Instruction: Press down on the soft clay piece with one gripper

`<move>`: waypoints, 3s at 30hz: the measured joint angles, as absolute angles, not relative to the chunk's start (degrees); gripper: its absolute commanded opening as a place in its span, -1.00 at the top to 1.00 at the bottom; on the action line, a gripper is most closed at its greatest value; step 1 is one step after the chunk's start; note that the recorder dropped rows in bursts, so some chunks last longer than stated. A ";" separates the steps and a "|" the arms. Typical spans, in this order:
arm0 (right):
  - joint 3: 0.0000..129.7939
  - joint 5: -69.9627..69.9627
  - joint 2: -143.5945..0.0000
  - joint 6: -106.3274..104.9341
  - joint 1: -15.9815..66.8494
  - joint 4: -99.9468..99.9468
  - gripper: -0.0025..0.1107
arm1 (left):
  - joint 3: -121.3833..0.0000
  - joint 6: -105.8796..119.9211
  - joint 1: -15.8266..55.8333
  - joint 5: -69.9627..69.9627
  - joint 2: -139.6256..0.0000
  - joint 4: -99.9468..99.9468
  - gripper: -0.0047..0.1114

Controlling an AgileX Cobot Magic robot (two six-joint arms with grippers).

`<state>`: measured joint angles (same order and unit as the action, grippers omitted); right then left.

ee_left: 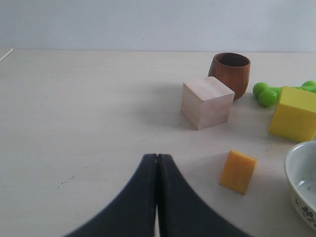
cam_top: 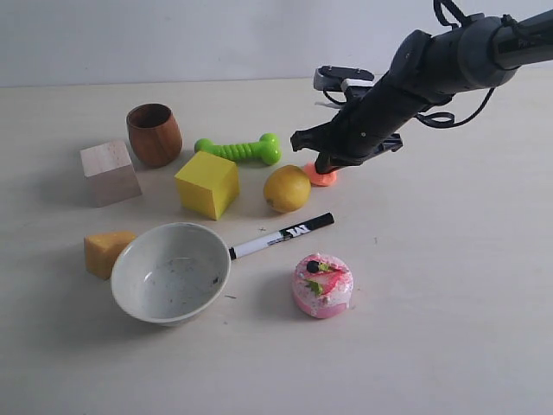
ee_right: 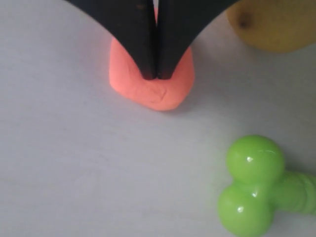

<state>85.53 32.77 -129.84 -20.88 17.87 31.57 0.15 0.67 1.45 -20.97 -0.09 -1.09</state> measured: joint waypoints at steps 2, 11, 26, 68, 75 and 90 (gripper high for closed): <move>85.53 32.87 -130.06 -20.88 17.87 31.57 0.96 | 0.15 0.67 1.45 -20.97 -0.09 -1.09 0.92; 85.62 32.87 -130.40 -20.77 17.87 31.79 0.96 | 0.15 0.67 1.45 -20.97 -0.09 -1.09 0.92; 85.75 32.76 -130.41 -20.77 17.87 32.17 0.96 | 0.15 0.67 1.45 -20.97 -0.09 -1.09 0.92; 84.78 30.13 -128.63 -21.31 17.97 30.37 0.96 | 0.15 0.67 1.45 -20.97 -0.09 -1.09 0.92; 84.78 30.13 -128.70 -21.31 17.97 30.92 0.87 | 0.15 0.67 1.45 -20.97 -0.09 -1.09 0.92; 84.78 30.13 -128.76 -21.31 17.87 32.12 0.60 | 0.15 0.67 1.45 -20.97 -0.09 -1.09 0.92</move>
